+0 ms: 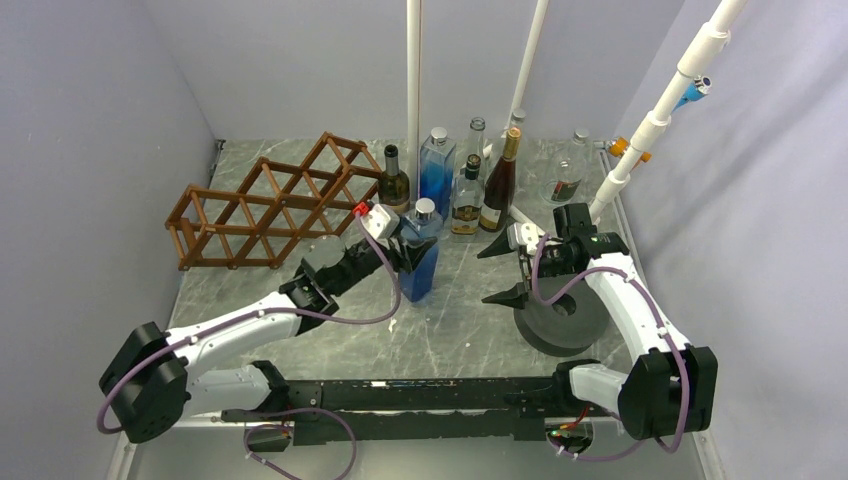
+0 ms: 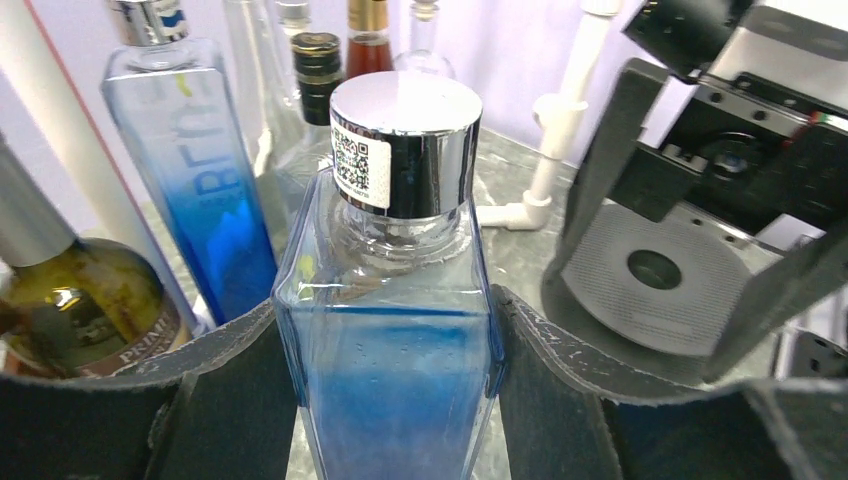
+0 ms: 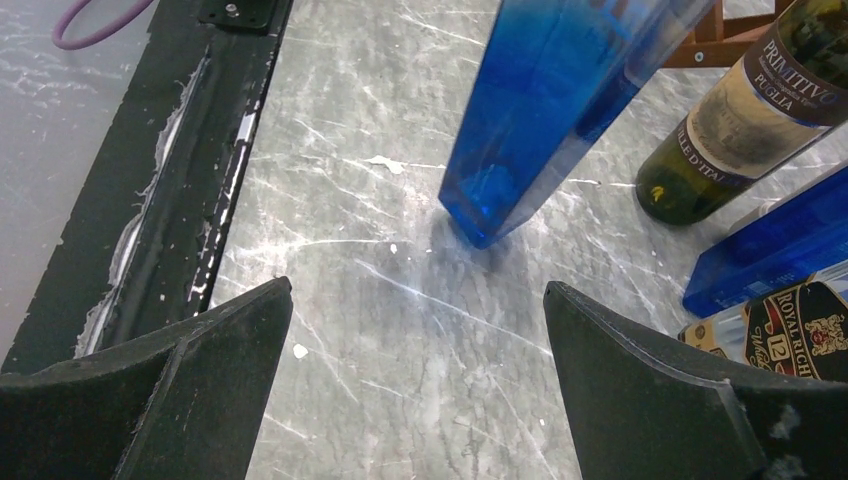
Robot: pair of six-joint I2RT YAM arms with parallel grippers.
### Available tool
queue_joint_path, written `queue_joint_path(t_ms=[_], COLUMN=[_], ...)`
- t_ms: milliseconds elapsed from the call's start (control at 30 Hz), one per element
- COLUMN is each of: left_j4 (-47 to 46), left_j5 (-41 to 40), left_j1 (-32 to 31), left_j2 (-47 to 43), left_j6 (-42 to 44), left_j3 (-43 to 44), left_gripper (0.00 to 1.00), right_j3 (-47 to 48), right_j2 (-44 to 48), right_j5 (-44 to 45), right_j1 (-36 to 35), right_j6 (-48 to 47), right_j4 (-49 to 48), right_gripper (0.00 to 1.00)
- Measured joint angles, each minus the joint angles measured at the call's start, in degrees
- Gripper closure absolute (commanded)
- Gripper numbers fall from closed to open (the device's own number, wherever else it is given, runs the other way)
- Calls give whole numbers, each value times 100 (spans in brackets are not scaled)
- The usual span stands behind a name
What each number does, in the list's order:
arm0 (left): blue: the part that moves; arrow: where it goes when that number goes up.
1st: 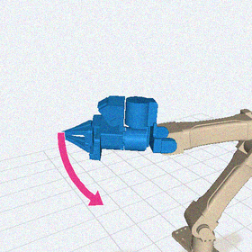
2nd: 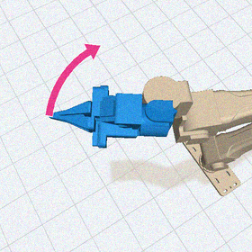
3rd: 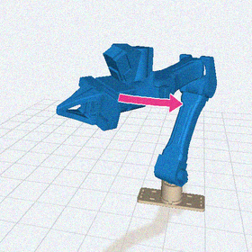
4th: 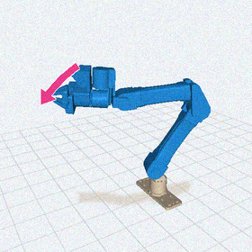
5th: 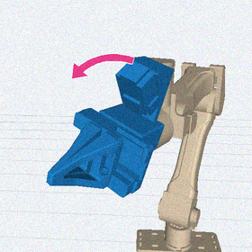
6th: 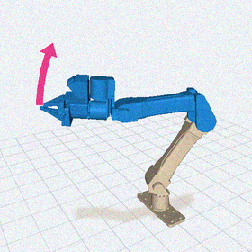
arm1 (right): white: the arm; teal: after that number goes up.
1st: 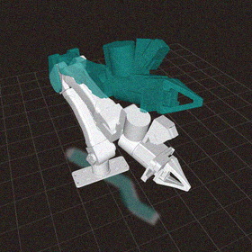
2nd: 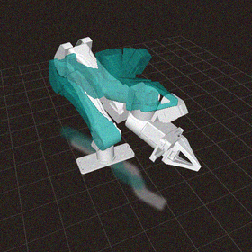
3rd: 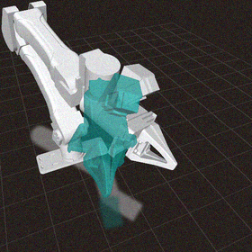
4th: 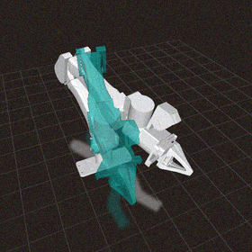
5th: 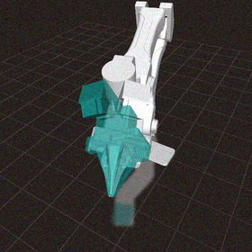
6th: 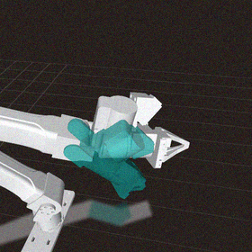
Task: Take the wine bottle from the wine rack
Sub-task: Place the wine bottle at the center of the board.
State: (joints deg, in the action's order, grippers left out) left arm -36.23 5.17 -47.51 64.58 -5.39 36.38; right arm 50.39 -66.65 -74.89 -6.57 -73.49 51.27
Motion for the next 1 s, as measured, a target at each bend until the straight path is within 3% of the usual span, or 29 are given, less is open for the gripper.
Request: queue_joint_path(t_ms=[367, 1000], left_j4=[-914, -2291], left_j5=[-693, -1615], left_j1=[149, 201], left_j2=[699, 2422], left_j6=[332, 791], left_j3=[90, 975], left_gripper=[100, 100], right_j3=[-33, -33], right_j2=[0, 0], right_j5=[42, 96], right_j1=[17, 17], right_j6=[-4, -11], right_j4=[-35, -35], right_gripper=[0, 0])
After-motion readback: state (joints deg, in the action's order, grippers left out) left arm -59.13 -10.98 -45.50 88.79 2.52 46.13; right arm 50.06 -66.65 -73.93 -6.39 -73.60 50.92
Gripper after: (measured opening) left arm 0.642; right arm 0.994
